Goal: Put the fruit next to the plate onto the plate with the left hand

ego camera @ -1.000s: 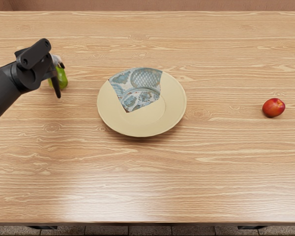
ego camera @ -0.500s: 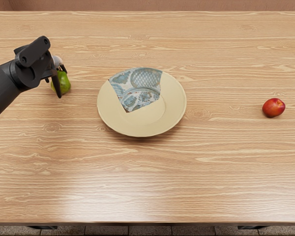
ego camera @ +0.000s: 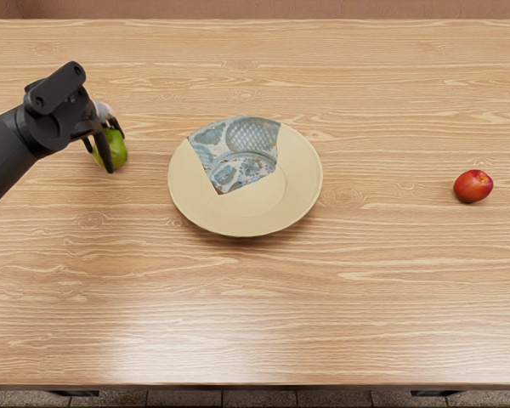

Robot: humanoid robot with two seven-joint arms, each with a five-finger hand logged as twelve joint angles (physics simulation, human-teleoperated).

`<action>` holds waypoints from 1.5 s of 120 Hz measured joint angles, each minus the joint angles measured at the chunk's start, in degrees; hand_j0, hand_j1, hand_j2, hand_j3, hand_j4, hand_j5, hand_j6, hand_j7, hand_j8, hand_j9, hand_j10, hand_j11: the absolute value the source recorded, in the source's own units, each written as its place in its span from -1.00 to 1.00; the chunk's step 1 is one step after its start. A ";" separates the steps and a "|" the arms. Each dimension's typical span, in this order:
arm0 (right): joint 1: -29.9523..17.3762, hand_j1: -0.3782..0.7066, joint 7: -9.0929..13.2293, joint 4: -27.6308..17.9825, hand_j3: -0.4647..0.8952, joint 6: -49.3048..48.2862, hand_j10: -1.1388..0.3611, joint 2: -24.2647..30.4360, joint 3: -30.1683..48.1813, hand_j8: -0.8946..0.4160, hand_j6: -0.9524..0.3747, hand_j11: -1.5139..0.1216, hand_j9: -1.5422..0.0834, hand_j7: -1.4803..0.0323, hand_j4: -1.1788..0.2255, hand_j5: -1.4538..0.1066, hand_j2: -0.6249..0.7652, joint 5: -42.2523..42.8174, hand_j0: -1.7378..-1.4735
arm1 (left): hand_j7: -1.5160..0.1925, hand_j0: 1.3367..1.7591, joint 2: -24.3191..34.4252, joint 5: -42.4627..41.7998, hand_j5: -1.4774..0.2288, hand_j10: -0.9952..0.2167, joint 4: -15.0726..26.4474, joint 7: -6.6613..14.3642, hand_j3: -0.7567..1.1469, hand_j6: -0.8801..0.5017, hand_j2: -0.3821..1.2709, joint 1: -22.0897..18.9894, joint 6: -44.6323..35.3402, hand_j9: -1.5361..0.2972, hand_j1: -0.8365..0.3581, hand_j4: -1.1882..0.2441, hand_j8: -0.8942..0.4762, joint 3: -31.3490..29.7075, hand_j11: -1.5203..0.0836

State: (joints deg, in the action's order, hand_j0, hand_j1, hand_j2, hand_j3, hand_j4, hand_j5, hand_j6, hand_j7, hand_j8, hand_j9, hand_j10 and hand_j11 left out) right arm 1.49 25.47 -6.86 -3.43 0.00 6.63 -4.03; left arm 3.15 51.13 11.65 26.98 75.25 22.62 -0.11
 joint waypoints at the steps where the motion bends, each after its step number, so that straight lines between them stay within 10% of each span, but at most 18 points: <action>1: 0.00 -0.95 0.00 0.00 -0.32 0.00 0.52 0.00 0.00 0.36 0.43 0.85 0.90 0.96 0.68 0.86 -0.10 0.00 -0.40 | 0.11 0.52 0.01 -0.08 0.09 -0.29 0.00 0.00 -0.21 -0.01 -0.40 0.03 0.13 0.03 0.09 0.18 -0.11 0.00 0.15; 122: 0.26 -0.95 0.02 -0.05 -0.32 0.00 0.52 0.00 0.05 0.36 0.43 0.85 0.90 0.96 0.68 0.86 -0.10 -0.01 -0.40 | -0.28 0.51 1.51 -4.61 -0.33 -0.72 0.05 0.20 -0.20 -0.32 -0.01 1.38 6.53 -0.32 0.08 -0.23 -0.39 0.26 -0.14; 180: 0.28 -0.95 0.02 -0.11 -0.32 -0.11 0.52 0.00 0.05 0.36 0.43 0.85 0.90 0.96 0.68 0.86 -0.10 -0.01 -0.40 | -0.29 0.51 6.08 -13.71 -0.33 -0.50 0.04 0.07 -0.20 -0.38 0.25 4.91 12.25 -0.30 0.00 -0.27 -0.44 0.07 -0.21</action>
State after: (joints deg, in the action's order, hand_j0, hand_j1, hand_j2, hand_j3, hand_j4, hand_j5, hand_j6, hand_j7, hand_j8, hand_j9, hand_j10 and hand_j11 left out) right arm 1.77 25.49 -6.97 -3.53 0.00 6.68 -4.04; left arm 9.23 37.42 11.69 27.05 80.16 34.87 -0.03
